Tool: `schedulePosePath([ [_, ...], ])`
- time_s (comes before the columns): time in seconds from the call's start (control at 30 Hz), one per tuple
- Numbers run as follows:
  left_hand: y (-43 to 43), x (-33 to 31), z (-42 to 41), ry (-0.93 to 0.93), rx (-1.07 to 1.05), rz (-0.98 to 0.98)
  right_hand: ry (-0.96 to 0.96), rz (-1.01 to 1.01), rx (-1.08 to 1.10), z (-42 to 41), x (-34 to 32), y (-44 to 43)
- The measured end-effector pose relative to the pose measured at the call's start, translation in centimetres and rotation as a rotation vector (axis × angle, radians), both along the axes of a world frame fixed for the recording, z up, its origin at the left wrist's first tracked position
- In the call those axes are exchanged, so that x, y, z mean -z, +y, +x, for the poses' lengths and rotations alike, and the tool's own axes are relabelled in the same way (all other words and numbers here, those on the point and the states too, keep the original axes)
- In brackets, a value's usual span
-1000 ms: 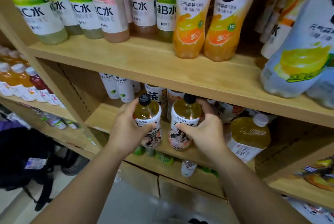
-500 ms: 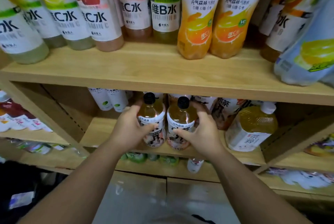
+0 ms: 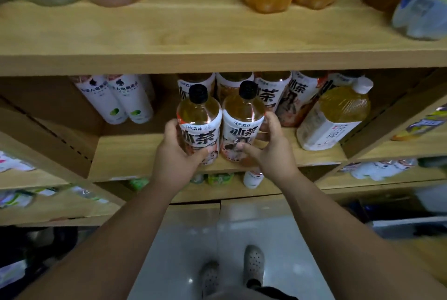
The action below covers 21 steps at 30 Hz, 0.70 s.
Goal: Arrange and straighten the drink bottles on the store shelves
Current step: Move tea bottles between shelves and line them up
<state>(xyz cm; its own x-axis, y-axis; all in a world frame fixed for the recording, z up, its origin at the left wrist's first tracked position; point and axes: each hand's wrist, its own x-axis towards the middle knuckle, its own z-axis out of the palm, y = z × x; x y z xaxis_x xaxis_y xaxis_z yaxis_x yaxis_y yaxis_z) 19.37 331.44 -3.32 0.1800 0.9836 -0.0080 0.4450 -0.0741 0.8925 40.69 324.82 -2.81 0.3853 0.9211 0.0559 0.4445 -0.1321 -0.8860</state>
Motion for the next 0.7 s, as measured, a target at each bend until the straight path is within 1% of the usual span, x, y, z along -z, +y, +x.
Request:
schedulePosePath([
  [0.23,1.2,-0.1,-0.3,0.035,0.039,0.055,0.019,-0.018,0.029,-1.0,0.3,1.0],
  [0.33,2.0,0.0,-0.3,0.075,0.039,0.038,0.012,-0.033,0.031,-1.0,0.1,1.7],
  [0.57,2.0,-0.4,-0.2,0.079,0.043,0.009,0.008,-0.064,0.025,-1.2,-0.3,1.4],
  [0.63,1.4,-0.4,-0.2,0.065,0.017,0.013,0.009,-0.056,0.029,-1.4,-0.5,0.9],
  [0.7,0.3,-0.3,-0.3,0.051,-0.082,0.047,0.02,-0.059,0.034,-1.5,-0.7,-0.1],
])
